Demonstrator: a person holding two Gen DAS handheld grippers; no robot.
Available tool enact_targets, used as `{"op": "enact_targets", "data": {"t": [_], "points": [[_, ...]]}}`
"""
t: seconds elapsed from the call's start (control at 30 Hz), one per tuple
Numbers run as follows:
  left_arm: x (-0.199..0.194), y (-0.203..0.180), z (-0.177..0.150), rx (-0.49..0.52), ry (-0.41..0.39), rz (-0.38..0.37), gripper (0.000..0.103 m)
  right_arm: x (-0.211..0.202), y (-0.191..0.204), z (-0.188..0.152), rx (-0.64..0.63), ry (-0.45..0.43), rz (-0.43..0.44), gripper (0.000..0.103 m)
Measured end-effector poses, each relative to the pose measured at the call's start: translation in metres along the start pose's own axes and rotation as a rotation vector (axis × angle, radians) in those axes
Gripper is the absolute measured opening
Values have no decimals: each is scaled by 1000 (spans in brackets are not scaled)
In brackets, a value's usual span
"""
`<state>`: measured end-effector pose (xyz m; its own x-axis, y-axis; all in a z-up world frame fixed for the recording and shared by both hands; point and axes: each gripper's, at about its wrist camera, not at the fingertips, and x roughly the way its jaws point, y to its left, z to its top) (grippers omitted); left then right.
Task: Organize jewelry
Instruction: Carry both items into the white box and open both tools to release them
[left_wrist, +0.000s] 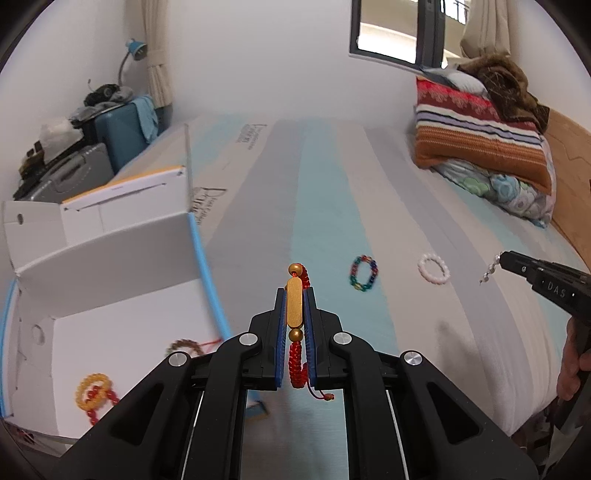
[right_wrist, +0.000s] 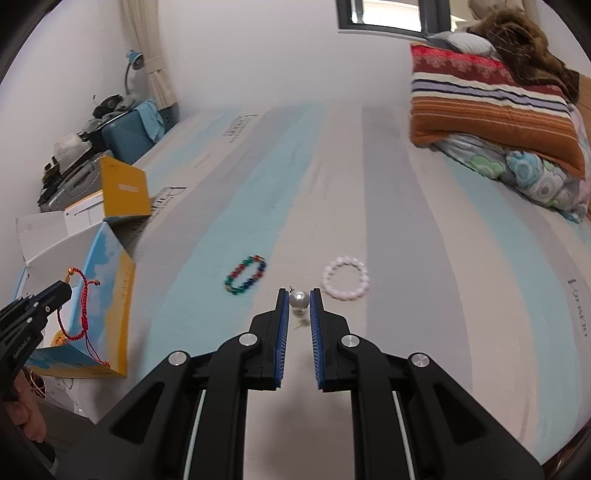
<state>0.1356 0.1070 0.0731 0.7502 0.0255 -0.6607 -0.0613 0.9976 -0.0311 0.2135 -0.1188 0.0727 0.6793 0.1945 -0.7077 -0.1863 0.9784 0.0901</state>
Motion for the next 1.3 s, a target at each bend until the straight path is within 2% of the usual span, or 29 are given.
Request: {"op": "enact_targets", "data": {"t": [0.3,0.73,1.0,1.3], "points": [[-27,44,8,-51,-39,57,8,-1,67,15,-75,-18,57,11],[-69,139,-9,-141,-57,189,8,-6,187,19,-203,-40,178,11],[-81,187,-26,-188,-39,252,8,-3,255,8,-270,-29,242,11],[-64,230,-52,-233,28,294,8,15,313,-12,-334,21,278,11]]}}
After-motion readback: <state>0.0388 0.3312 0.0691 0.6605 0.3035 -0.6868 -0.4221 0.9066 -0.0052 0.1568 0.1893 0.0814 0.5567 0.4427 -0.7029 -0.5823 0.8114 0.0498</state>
